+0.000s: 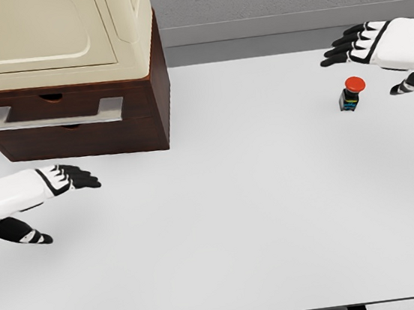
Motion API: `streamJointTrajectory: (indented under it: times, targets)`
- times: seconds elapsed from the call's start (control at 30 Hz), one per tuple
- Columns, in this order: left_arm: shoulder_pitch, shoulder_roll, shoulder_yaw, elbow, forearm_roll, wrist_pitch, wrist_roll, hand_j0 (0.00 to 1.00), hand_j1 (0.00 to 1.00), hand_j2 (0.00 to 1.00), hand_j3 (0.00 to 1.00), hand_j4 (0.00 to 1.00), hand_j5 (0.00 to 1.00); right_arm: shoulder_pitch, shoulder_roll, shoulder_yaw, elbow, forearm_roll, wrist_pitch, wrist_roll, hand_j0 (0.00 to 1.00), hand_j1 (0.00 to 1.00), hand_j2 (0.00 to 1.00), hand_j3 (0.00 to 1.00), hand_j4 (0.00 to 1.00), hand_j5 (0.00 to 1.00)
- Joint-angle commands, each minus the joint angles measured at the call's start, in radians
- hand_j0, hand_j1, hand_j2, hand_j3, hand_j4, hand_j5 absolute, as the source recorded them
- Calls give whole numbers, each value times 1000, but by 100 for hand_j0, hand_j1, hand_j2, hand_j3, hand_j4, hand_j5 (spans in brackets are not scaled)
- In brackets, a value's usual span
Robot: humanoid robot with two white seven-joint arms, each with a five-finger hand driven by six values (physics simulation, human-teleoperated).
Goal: Open the cabinet drawer with left arm, and place a switch into the drawer with right arm
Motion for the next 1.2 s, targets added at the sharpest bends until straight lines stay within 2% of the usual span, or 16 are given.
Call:
streamJointTrajectory:
  times: [0.0, 0.07, 0.13, 0.17, 0.2, 0.27, 0.37, 0.53, 0.63, 0.73, 0.83, 0.9, 0.97, 1.03, 1.07, 1.17]
  targets:
    - [0, -46, -3, 0, 8, 2, -45, 100, 100, 100, 100, 100, 100, 0, 0, 0, -6, -5, 3, 0, 100, 100, 100, 100, 100, 100]
    - [-8, -38, -3, -1, 8, 2, -45, 100, 100, 100, 100, 100, 100, -3, 0, -1, -2, -9, 3, 0, 100, 100, 100, 100, 100, 100]
    - [-41, -26, -5, -1, 11, 2, -39, 100, 100, 100, 100, 100, 100, -28, -2, -12, 92, -5, 3, 0, 100, 100, 100, 100, 100, 100]
    - [-61, -7, -5, -1, 14, 2, 1, 100, 100, 100, 100, 100, 100, -51, -6, -7, 185, -9, 3, 0, 100, 100, 100, 100, 100, 100]
    - [-81, 3, -5, -3, 14, 2, 67, 100, 100, 100, 100, 100, 100, -48, -3, 12, 211, 3, 3, 0, 100, 100, 100, 100, 100, 100]
    - [-101, 33, -5, -3, 17, 2, 125, 100, 100, 100, 100, 100, 100, -57, 66, 51, 214, 5, 3, 0, 100, 100, 100, 100, 100, 100]
    - [-100, 79, -5, -3, 30, 2, 234, 100, 100, 100, 100, 100, 100, -60, 73, 124, 218, 84, 3, 0, 100, 100, 100, 100, 100, 100]
    - [-98, 98, -6, -3, 78, 2, 243, 100, 100, 100, 100, 100, 100, -75, 95, 108, 294, 92, 3, 0, 100, 100, 100, 100, 100, 100]
    - [-110, 233, -8, -1, 213, 2, 248, 100, 100, 100, 100, 100, 100, -80, 127, 132, 325, 106, 3, 0, 100, 100, 100, 100, 100, 100]
    - [-143, 290, -13, -1, 224, 2, 280, 100, 100, 100, 100, 100, 100, -104, 165, 131, 363, 204, 3, 0, 100, 100, 100, 100, 100, 100]
    - [-143, 304, -94, -1, 235, 2, 272, 100, 100, 100, 100, 100, 100, -107, 185, 131, 374, 206, 3, 0, 100, 100, 100, 100, 100, 100]
    - [-144, 373, -126, -3, 308, 2, 229, 100, 100, 100, 100, 100, 100, -107, 185, 131, 379, 206, 3, 0, 100, 100, 100, 100, 100, 100]
    - [-167, 352, -125, -3, 389, 2, 39, 100, 100, 100, 100, 100, 100, -107, 185, 131, 377, 212, 3, 0, 100, 100, 100, 100, 100, 100]
    - [-184, 306, -125, -3, 549, 2, -153, 100, 100, 100, 100, 100, 100, -110, 190, 128, 377, 215, 3, 0, 100, 100, 100, 100, 100, 100]
    - [-189, 292, -125, -3, 650, 2, -153, 100, 100, 100, 100, 100, 100, -110, 193, 128, 380, 215, 3, 0, 100, 100, 100, 100, 100, 100]
    - [-268, 165, -125, -3, 705, 2, -153, 100, 100, 100, 100, 100, 100, -121, 219, 124, 431, 210, 3, 0, 100, 100, 100, 100, 100, 100]
